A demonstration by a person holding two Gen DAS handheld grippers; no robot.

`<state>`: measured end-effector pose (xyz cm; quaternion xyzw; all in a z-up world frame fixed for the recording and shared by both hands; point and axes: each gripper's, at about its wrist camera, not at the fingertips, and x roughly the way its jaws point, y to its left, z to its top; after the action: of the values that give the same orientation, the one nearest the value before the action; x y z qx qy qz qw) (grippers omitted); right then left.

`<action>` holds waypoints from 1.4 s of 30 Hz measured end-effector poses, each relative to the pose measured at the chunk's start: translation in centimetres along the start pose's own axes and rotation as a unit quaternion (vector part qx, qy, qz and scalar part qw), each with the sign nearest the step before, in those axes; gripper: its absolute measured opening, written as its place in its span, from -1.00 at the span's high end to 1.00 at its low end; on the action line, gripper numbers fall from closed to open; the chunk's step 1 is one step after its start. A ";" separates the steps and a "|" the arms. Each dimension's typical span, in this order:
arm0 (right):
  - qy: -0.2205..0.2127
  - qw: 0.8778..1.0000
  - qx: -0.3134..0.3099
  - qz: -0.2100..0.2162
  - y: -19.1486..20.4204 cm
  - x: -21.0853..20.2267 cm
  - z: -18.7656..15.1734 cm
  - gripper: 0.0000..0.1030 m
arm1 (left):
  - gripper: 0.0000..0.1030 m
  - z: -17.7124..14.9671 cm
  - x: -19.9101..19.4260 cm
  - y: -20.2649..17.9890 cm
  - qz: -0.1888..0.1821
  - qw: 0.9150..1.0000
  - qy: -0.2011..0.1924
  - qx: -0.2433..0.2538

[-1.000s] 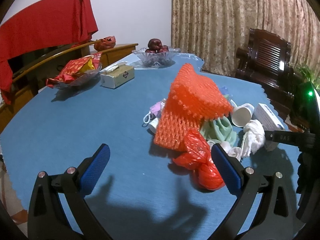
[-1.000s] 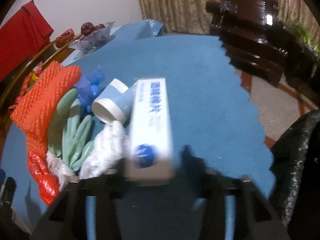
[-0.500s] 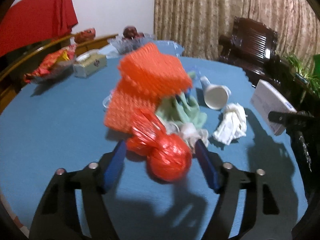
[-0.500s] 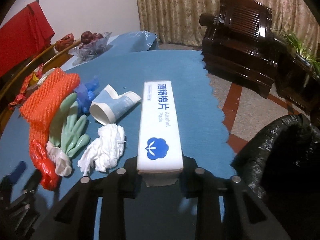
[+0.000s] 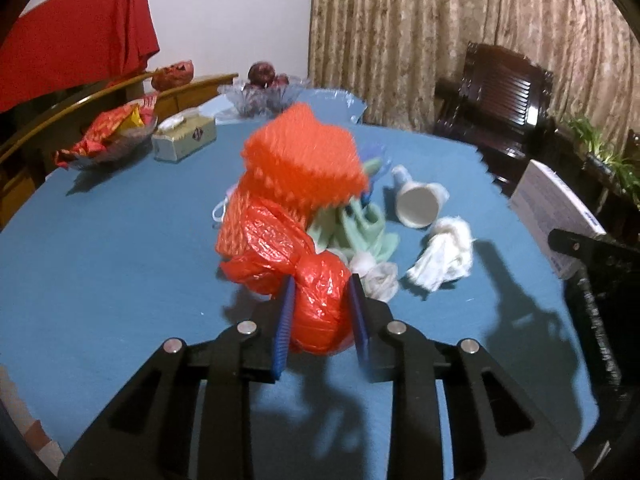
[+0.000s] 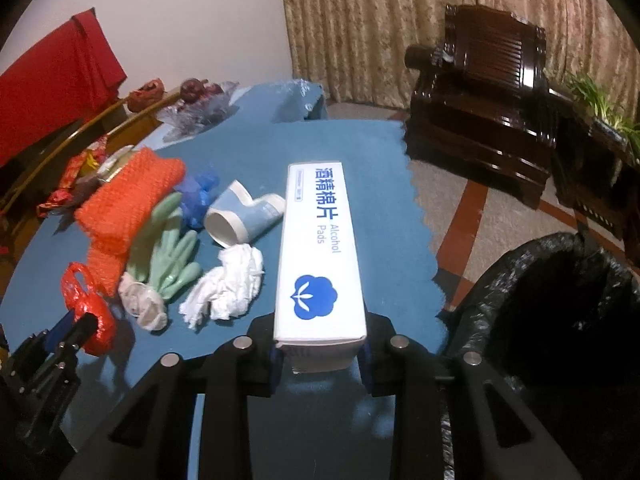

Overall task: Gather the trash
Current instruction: 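Grasp the red plastic bag with the left gripper while the right gripper lifts the box, then carry the box and red bag over the bin and open both grippers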

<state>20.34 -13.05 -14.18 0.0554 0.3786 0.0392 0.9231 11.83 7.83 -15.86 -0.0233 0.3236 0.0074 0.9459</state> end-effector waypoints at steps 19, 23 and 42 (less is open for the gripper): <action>-0.044 0.995 0.046 -0.079 -9.9 -10.6 -2.4 0.42 | 0.50 2.5 -5.1 -14.1 -0.154 0.984 -0.039 0.086; -0.045 0.991 0.063 -0.106 -12.8 -12.2 -3.5 0.43 | 0.50 2.3 -5.7 -18.3 -0.194 0.974 -0.039 0.107; 0.003 0.974 0.138 -0.177 -22.0 -13.6 -9.1 0.39 | -0.14 -1.0 -3.6 -30.6 -0.315 0.932 0.019 0.180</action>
<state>4.96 -35.74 -14.10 0.1143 0.3870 -0.1771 0.8976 9.23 -22.74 -13.22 0.0467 0.3139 -0.3493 0.8816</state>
